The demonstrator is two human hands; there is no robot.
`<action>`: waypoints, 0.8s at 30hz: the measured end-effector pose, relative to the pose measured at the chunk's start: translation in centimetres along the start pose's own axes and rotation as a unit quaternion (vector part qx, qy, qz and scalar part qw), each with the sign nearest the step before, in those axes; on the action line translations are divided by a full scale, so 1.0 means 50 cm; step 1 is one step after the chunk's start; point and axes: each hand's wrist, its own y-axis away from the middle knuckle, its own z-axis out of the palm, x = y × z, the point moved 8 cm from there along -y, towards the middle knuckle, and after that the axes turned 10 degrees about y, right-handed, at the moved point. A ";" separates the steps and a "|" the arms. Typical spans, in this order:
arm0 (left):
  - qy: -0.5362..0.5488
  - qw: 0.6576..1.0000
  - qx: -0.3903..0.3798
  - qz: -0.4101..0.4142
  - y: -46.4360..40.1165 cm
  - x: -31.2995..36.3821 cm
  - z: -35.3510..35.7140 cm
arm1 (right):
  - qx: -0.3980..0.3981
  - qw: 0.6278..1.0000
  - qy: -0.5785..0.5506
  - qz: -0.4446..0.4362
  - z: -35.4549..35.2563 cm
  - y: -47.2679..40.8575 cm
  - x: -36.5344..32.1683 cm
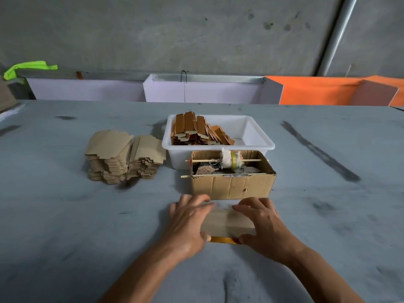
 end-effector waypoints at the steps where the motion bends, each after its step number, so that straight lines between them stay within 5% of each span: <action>1: -0.004 1.000 -0.009 0.015 -0.001 0.005 0.000 | -0.004 1.000 -0.003 -0.005 0.001 0.001 0.001; 11: -0.106 0.987 -0.012 0.118 0.011 0.022 0.009 | 0.003 0.997 0.049 -0.058 0.014 0.013 -0.002; 24: -0.051 0.990 -0.017 0.128 0.008 -0.001 0.023 | 0.004 0.994 0.070 -0.083 0.032 0.030 0.002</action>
